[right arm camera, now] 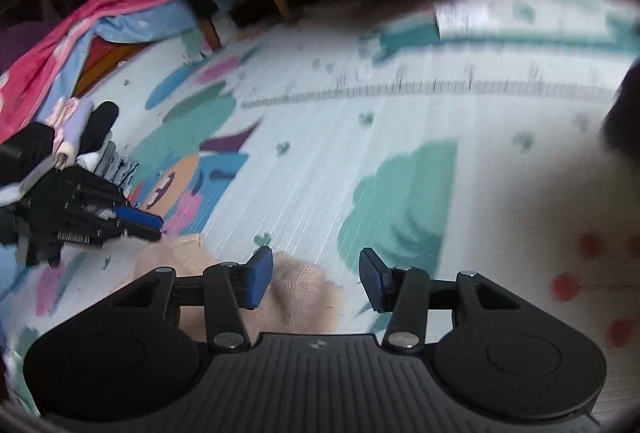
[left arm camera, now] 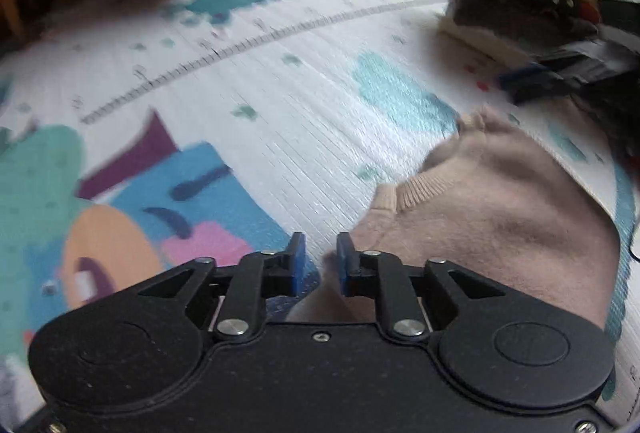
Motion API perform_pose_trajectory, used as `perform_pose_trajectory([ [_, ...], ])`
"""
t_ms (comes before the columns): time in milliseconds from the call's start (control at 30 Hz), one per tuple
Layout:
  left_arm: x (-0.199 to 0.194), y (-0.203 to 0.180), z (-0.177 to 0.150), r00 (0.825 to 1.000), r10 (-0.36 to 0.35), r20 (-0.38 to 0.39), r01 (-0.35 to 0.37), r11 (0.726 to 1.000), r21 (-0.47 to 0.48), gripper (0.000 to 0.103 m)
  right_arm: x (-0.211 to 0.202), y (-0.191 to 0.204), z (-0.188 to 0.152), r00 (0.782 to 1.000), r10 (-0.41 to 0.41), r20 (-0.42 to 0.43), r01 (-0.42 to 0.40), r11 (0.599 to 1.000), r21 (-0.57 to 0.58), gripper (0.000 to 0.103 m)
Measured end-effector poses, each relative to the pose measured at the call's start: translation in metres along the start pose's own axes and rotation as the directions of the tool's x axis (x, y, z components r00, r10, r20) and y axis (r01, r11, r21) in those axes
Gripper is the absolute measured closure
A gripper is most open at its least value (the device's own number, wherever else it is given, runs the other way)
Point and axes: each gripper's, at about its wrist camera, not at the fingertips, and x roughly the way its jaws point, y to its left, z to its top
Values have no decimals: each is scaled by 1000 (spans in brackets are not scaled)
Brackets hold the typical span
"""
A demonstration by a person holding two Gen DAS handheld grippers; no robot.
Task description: Fold clothes
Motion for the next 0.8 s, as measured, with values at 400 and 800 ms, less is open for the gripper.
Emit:
perform_pose_trajectory([
  [400, 16, -121, -47, 998, -49, 40, 27, 901, 433, 45, -4, 97, -86, 999, 33, -36, -45, 906, -422, 50],
  [800, 21, -62, -10, 997, -27, 78, 7, 969, 248, 41, 15, 98, -47, 1000, 4, 23, 7, 889, -458, 41],
])
